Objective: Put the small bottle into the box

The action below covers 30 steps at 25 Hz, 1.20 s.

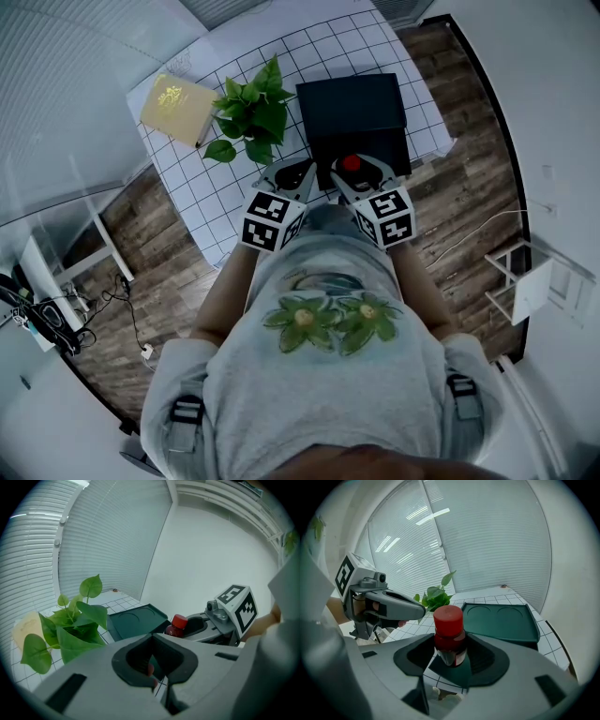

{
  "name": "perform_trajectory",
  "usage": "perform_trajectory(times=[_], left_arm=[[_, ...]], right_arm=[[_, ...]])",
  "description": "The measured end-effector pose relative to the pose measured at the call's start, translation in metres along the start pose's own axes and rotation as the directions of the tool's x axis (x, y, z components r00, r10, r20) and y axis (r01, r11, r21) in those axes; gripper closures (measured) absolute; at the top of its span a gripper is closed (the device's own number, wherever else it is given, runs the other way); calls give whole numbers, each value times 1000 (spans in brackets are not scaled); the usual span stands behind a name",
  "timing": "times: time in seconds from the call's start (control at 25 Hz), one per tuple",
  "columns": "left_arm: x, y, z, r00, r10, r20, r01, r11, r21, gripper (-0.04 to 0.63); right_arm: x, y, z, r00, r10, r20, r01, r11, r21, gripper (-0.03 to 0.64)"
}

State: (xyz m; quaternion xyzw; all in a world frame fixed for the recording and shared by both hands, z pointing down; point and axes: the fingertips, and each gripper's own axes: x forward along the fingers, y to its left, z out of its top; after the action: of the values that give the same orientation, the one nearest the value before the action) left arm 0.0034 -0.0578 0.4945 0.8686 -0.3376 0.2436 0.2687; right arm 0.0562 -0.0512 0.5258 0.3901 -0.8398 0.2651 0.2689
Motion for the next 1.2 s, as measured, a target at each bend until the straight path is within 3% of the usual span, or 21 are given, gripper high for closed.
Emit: perform_trajectory(times=[1.2], left_arm=[[5,6,-6,1000,4,-28,-4,1000,-18,589]], right_arm=[[24,-6,-15,996,19,-82,-22,999,-30,399]])
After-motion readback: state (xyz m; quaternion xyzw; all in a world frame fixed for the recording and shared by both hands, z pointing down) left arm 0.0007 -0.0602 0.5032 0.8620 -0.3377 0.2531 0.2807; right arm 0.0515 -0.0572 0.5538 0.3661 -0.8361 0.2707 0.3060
